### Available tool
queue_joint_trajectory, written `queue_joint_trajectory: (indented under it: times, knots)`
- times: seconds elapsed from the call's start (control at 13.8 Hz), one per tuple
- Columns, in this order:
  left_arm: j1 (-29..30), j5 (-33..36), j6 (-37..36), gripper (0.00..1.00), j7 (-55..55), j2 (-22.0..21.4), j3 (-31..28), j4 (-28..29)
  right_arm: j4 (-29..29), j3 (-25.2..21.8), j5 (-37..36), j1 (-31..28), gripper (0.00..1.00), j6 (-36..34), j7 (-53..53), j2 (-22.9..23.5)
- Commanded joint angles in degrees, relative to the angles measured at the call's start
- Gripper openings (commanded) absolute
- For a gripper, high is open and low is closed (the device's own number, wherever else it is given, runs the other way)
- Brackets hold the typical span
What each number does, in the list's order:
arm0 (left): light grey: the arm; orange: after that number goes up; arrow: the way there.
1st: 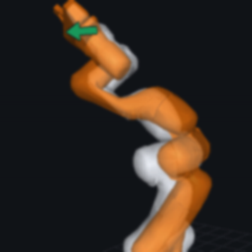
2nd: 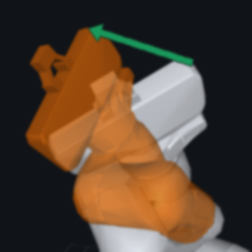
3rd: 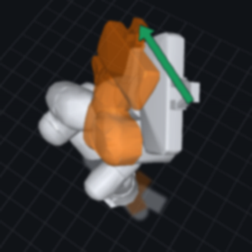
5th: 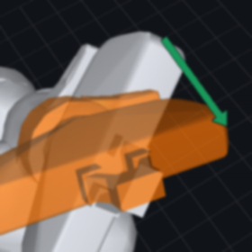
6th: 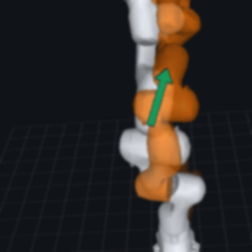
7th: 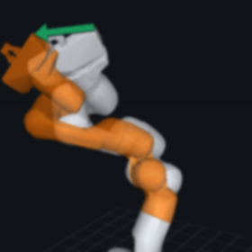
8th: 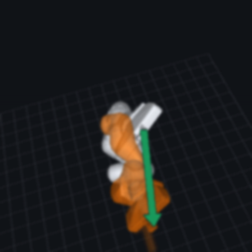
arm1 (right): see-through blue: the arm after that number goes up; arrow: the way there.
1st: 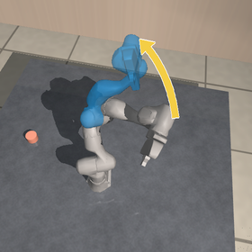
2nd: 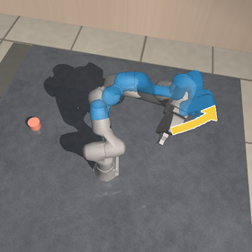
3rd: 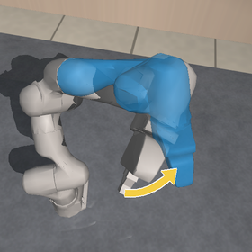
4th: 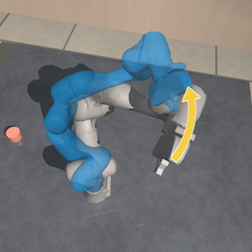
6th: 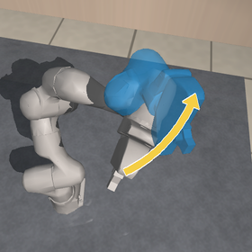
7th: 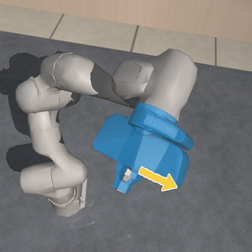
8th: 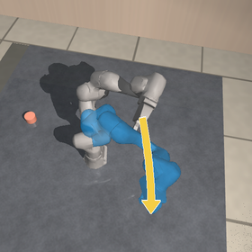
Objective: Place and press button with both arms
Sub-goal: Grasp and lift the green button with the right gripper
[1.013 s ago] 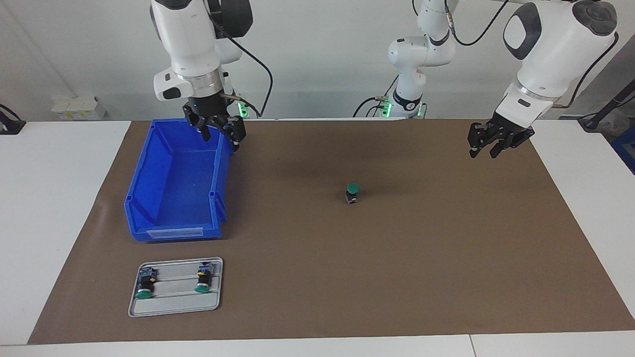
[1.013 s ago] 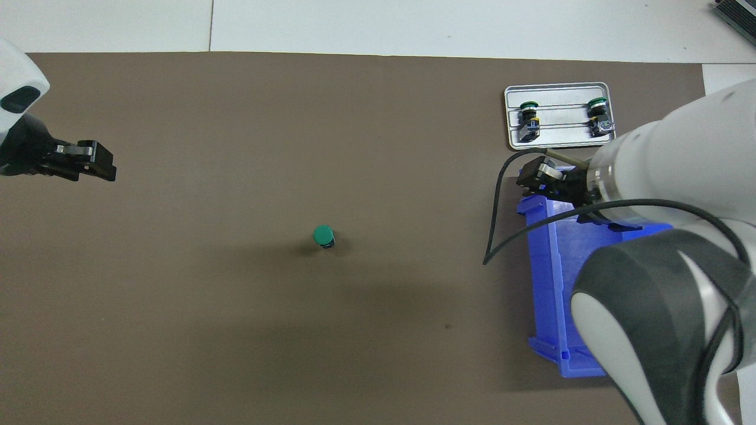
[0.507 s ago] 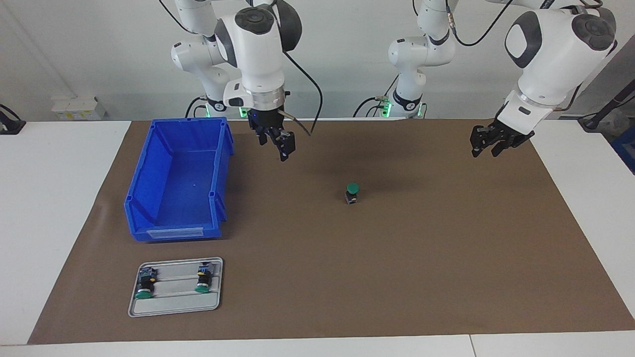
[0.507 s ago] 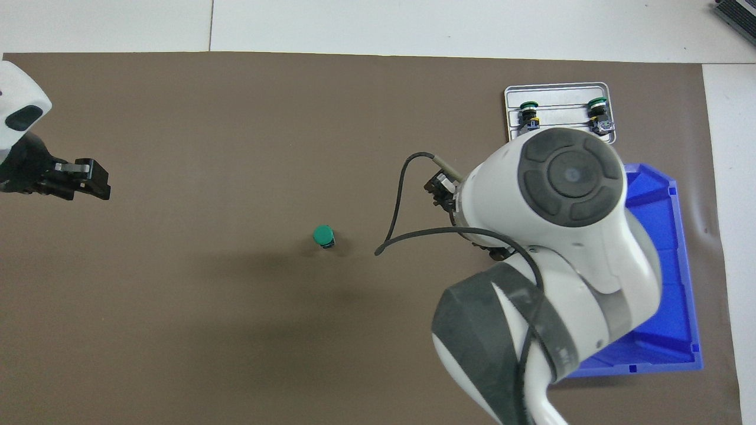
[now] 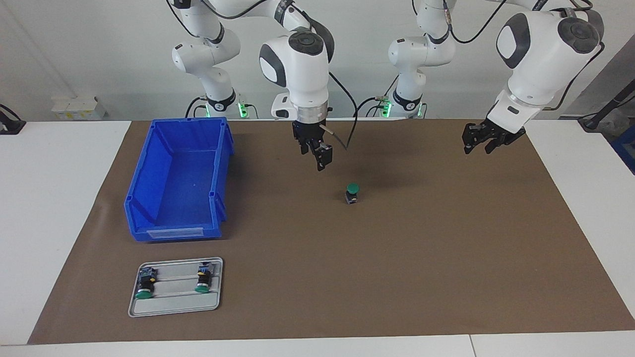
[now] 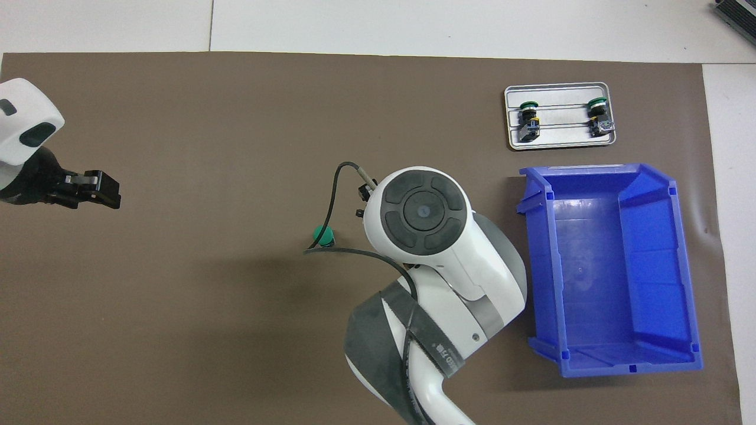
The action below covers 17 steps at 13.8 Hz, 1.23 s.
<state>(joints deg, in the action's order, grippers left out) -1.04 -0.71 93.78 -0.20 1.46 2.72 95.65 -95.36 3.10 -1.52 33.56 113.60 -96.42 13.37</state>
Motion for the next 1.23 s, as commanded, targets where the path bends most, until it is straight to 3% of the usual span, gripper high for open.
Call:
queue_joint_trajectory:
  times: [0.0,0.29,0.65,1.16]
  knots:
    - [-0.11,1.50,2.46,0.68,-3.47,-1.37,-0.08,1.38,1.67,-0.20,-0.24,1.94,0.80,1.35,-5.60,4.10]
    - [0.68,2.38,1.76,0.75,-5.16,-1.28,0.01,-2.39,3.34,-0.20,0.03,2.56,0.80,5.05,-9.83,7.27]
    - [0.69,2.12,2.02,0.77,-4.11,-2.07,0.62,-1.96,13.60,-0.20,-1.03,6.85,0.80,3.03,-16.07,18.25]
    - [0.68,2.03,2.37,0.81,0.20,-2.95,0.71,0.50,14.94,-0.20,-2.35,8.18,0.78,4.61,-18.36,22.66]
